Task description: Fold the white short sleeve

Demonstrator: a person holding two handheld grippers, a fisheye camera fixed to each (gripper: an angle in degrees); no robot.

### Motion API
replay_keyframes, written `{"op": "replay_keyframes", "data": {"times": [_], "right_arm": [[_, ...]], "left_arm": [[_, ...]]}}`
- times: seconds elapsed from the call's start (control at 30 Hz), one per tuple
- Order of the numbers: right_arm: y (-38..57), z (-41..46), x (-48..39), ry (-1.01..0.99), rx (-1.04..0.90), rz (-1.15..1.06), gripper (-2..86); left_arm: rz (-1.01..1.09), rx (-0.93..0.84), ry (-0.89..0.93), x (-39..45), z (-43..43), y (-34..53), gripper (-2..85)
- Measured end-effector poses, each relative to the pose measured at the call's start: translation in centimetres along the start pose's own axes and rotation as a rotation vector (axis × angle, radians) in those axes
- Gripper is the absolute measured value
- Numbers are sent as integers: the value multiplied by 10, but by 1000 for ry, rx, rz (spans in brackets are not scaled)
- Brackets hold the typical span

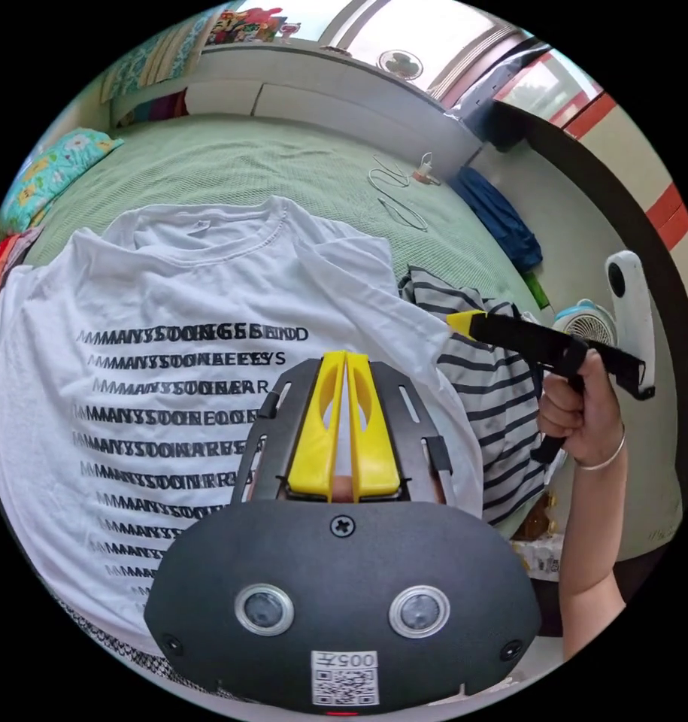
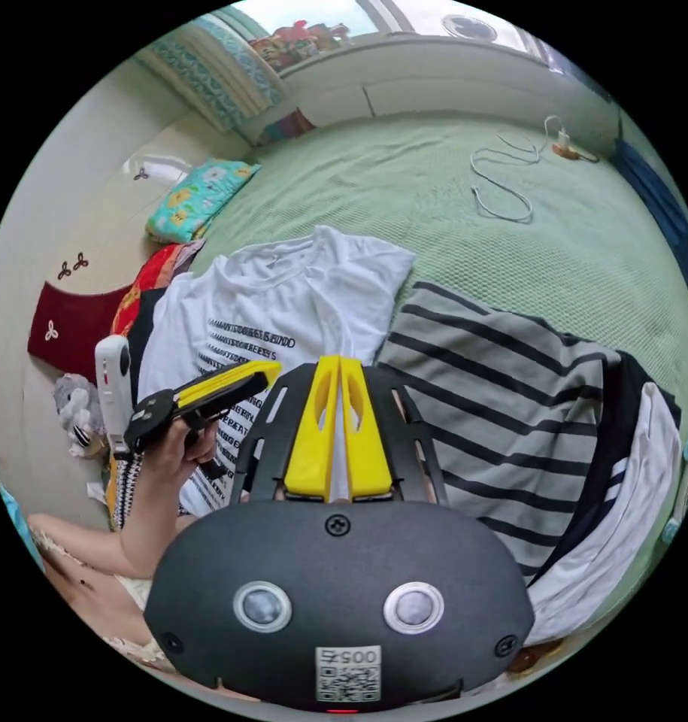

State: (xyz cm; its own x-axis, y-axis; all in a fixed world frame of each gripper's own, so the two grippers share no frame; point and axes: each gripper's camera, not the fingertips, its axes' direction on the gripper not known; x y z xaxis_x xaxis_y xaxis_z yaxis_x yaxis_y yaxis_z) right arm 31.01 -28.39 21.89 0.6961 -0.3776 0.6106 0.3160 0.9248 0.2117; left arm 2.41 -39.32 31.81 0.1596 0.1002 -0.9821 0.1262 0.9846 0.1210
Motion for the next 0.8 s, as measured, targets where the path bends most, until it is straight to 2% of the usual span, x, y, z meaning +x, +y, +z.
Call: {"op": "replay_keyframes", "data": {"times": [0.13,0.23,0.3,0.37,0.47,0.63,0.8], "right_arm": [[20,11,-61,12,12,-204,-8],[34,40,-92,15,-104,-272,-3],[42,39,-92,132,-56,-208,10],[53,22,-74,207,73,-80,41],[65,14,-48,143,95,64,67],[79,20,-46,218,101,99,69],[81,27,-49,173,106,120,54]], "left_arm": [[-71,70,-43,-22,-22,0,-1],[-101,83,-9,-34,-29,1,-1],[-80,66,6,-35,-28,0,-1],[-56,56,-13,-34,-27,-1,-1],[-47,54,-2,-34,-25,-1,-1],[-13,44,-8,-32,-23,-1,-1],[-43,46,29,-42,-22,-2,0]]}}
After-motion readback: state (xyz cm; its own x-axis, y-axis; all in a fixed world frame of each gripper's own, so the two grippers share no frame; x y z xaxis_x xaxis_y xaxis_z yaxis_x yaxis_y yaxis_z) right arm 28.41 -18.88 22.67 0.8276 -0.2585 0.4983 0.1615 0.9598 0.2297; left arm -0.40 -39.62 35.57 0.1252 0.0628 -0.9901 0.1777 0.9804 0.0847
